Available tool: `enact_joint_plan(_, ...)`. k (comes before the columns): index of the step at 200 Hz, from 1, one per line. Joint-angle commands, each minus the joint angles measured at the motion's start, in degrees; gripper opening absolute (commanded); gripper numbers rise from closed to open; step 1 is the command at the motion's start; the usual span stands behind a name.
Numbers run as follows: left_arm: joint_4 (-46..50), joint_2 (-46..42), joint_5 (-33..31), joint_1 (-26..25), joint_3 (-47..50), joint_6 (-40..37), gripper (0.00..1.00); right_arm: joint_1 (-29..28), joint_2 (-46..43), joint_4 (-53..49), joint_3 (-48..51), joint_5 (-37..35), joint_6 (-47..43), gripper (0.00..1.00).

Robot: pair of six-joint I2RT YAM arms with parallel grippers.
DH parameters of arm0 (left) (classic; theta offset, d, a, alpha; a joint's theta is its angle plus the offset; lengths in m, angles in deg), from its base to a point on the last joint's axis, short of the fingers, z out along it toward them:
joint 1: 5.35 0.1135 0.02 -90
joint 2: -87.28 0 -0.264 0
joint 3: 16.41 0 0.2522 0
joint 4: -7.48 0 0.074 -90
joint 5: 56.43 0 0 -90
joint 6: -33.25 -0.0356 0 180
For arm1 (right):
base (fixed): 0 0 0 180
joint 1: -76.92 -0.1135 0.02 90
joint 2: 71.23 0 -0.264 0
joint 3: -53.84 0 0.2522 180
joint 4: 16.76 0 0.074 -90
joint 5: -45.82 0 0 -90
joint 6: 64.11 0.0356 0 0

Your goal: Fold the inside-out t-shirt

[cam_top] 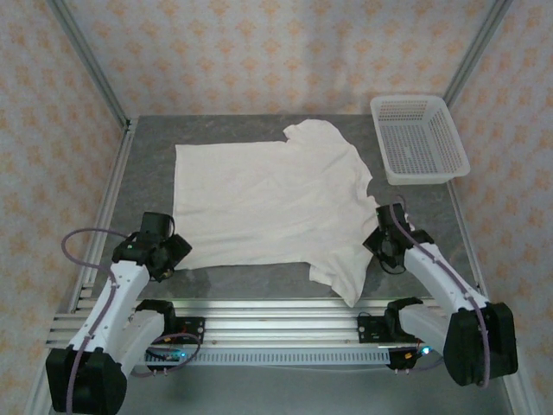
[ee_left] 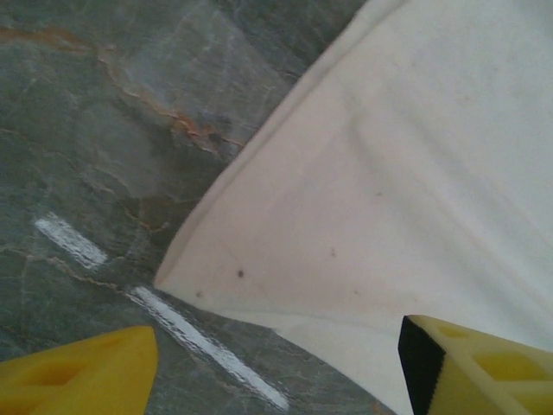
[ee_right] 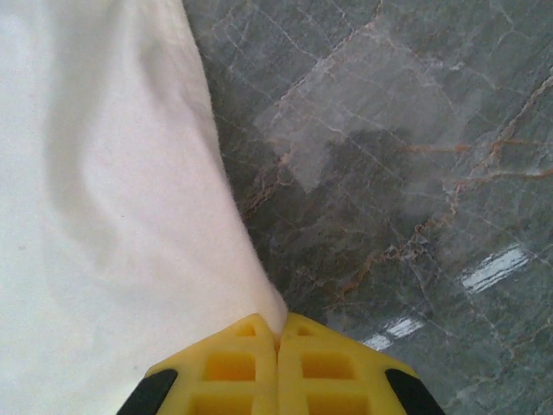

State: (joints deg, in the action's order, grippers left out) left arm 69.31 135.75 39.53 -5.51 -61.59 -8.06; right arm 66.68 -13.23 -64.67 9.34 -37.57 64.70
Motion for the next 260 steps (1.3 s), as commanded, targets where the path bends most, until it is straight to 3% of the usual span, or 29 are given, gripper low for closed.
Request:
enact_joint_plan(1, 2.3, 1.1, -3.3, 1.0, 1.5, 3.8, 0.72, -0.1, -3.5, -1.9, -0.2, -1.3, 2.7, 0.00)
enact_joint_plan(39, -4.2, 4.3, -0.7, 1.3, 5.3, 5.9, 0.69, -0.1, -3.8, -1.6, -0.3, -0.3, 2.6, 0.00)
enact_joint_plan(58, -10.2, 4.4, 2.0, 1.3, 7.2, 6.7, 0.63, -0.1, -3.6, -1.4, -0.4, -0.4, 1.8, 0.00)
enact_joint_plan(88, -12.2, 4.3, 1.3, 1.3, 7.5, 8.2, 0.35, -0.1, -3.2, -2.0, -1.2, -1.3, 0.2, 0.00)
enact_joint_plan(119, -12.2, 4.2, -0.8, 1.3, 7.8, 8.7, 0.18, -0.1, -3.4, -2.2, -1.5, -1.0, -0.2, 0.00)
enact_joint_plan(146, -8.7, 3.5, -4.5, 1.3, 7.2, 8.1, 0.16, -0.1, -4.2, -3.1, -0.9, -1.5, 0.5, 0.00)
enact_joint_plan(163, -5.5, 1.2, -8.7, 1.3, 7.2, 8.7, 0.09, -0.1, -5.7, -5.1, 0.2, -3.2, 1.9, 0.00)
enact_joint_plan(190, 1.2, -2.6, -15.9, 1.4, 8.0, 12.2, 0.04, -0.1, -11.8, -6.8, 5.6, -4.3, 6.3, 0.00)
enact_joint_plan(223, -2.7, -5.9, -11.0, 1.4, 10.9, 11.3, 0.00, -0.1, -17.7, -8.8, 8.4, -4.2, 8.2, 0.00)
enact_joint_plan(260, -6.1, -5.7, -9.2, 1.3, 6.7, 7.3, 0.00, 0.0, -15.1, -8.3, 3.0, -4.0, 6.4, 0.00)
